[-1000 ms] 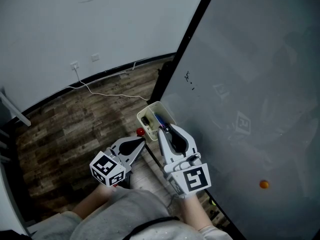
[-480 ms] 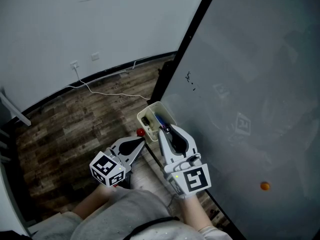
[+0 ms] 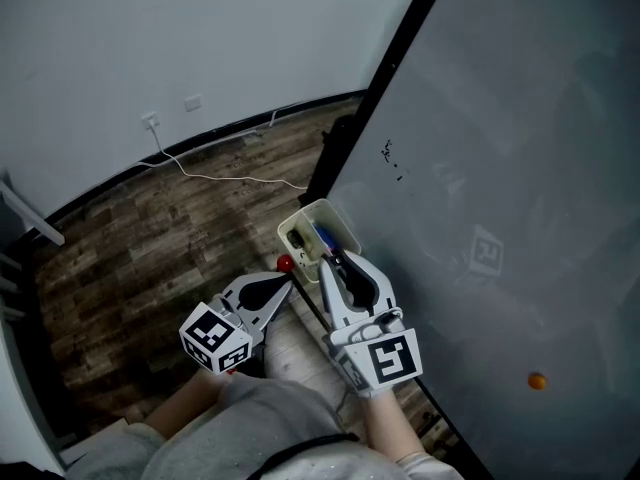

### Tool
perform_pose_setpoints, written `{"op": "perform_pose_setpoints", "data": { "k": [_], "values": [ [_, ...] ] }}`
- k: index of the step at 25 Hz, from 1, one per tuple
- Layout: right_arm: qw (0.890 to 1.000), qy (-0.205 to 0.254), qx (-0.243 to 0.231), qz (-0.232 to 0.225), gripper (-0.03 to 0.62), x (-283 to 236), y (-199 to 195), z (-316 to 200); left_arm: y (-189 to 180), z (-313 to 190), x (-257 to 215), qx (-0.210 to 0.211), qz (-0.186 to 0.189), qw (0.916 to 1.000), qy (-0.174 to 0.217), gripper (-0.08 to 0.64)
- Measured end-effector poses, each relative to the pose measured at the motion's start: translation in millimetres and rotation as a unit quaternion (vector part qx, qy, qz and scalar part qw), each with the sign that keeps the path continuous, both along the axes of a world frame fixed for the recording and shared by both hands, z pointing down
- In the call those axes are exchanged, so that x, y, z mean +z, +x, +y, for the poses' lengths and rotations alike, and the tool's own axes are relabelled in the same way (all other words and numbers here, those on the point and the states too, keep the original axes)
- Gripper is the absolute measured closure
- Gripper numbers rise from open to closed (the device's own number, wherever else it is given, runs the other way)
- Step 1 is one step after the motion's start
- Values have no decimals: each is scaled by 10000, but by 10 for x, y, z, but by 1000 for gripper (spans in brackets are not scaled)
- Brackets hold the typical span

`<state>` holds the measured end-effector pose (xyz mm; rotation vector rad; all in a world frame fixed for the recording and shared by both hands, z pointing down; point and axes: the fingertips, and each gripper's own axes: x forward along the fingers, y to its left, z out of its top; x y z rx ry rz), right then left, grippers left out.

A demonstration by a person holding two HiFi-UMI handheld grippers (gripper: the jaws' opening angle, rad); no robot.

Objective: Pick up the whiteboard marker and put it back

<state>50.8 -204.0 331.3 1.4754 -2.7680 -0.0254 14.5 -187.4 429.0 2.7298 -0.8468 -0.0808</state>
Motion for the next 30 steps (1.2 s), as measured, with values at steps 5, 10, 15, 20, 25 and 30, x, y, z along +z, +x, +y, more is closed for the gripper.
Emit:
{"op": "perform_pose_setpoints", "data": {
  "k": [5, 10, 15, 20, 25, 30],
  "values": [
    [9998, -39, -34, -198, 512, 104, -23, -94, -14, -67, 98, 5, -86, 9999, -102, 545],
    [9997, -83, -27, -213, 511, 179, -52, -158, -40, -101, 183, 64, -150, 9998, -121, 545],
    [9997, -192, -27, -166, 511, 268, -82, -189, -75, -111, 241, 71, -175, 9997, -182, 545],
    [9995, -166, -35, -255, 511, 278, -105, -218, -86, -118, 273, 93, -170, 9995, -239, 545],
    [9993, -365, 76, -64, 511, 366, -81, -236, -70, -114, 290, 140, -157, 9994, -274, 545],
    [9995, -221, 46, -230, 512, 315, -113, -257, -83, -122, 289, 125, -152, 9993, -306, 545]
  ]
}}
